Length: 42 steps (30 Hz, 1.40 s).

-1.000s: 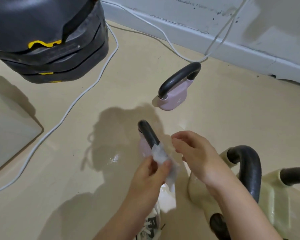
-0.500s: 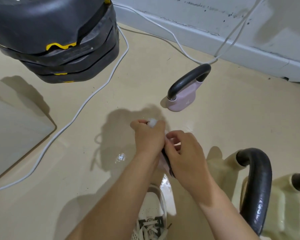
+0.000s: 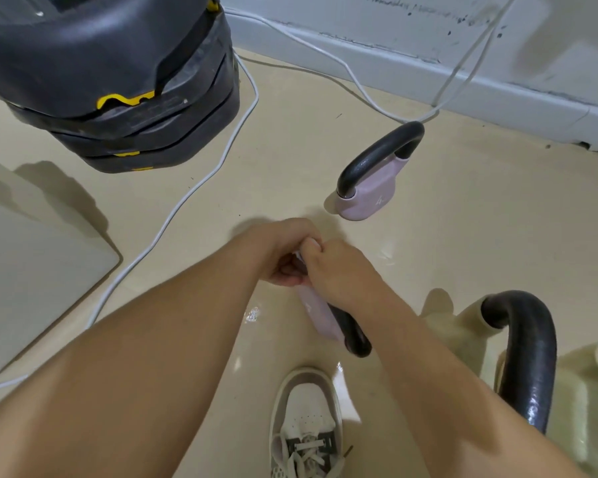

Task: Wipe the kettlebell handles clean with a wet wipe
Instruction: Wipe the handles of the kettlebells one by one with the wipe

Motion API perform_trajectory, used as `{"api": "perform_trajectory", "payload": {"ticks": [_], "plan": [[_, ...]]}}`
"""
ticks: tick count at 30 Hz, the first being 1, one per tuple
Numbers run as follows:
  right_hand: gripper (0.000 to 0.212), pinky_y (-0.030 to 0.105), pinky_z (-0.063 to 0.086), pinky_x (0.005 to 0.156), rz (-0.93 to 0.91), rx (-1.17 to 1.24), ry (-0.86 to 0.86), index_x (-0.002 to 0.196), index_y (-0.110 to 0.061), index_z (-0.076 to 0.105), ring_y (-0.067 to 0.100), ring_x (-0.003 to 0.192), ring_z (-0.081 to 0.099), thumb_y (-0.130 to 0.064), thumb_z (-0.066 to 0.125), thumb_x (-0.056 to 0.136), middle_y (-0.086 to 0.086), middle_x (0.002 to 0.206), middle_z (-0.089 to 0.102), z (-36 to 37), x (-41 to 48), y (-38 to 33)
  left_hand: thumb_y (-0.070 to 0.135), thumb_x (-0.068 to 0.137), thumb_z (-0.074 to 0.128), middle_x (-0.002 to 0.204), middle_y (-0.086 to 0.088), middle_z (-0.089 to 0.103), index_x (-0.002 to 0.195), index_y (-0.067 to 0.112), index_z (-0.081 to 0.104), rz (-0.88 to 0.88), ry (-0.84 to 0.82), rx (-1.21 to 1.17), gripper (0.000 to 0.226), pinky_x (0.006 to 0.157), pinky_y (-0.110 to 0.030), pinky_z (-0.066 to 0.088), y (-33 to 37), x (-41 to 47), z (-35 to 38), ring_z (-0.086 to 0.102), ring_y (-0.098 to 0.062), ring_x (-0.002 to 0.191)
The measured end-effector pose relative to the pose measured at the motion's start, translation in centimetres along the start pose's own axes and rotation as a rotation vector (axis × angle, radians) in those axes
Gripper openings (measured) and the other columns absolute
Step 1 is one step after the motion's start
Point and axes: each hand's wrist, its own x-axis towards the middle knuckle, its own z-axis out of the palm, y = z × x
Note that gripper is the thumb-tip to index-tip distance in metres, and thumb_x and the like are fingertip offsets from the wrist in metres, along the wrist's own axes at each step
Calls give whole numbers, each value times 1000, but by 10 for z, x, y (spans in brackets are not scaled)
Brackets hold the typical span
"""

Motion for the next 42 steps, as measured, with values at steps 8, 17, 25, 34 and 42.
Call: {"api": "perform_trajectory", "payload": {"ticks": [8, 17, 25, 34, 42], "plan": [[36, 38, 38, 60, -140, -26, 56, 61, -23, 36, 23, 63, 43, -31, 41, 95, 0, 65, 46, 7, -6, 10, 31, 92, 38, 98, -5, 63, 99, 20, 68, 703, 652, 453, 33, 74, -32, 43, -8, 18, -3, 57, -20, 86], [31, 20, 32, 48, -125, 14, 43, 68, -34, 36, 10, 49, 37, -32, 61, 85, -8, 59, 44, 15, -47, 62, 40, 90, 38, 54, 4, 45, 54, 10, 47, 1126, 538, 413, 47, 61, -34, 38, -45, 22, 26, 44, -17, 61], [16, 27, 33, 53, -115, -361, 66, 73, -29, 43, 19, 65, 51, -23, 53, 84, -7, 69, 49, -2, -30, 66, 44, 84, 41, 41, 4, 48, 50, 12, 62, 839, 384, -20, 51, 57, -29, 36, -53, 19, 26, 46, -10, 45], [64, 29, 42, 79, -141, -275, 170, 141, -20, 42, 30, 97, 56, -1, 50, 80, 9, 114, 52, -25, -2, 63, 51, 98, 22, 55, 3, 54, 73, 21, 50, 723, 376, 22, 48, 71, -51, 51, -75, -23, 82, 60, -31, 65], [69, 29, 47, 94, 117, 568, 191, 152, -17, 18, 14, 107, 59, 1, 45, 91, -14, 107, 57, -1, -31, 64, 37, 102, 28, 64, -8, 56, 111, 22, 50, 559, 200, -389, 28, 46, -26, 45, -49, -35, 95, 50, -15, 42]]}}
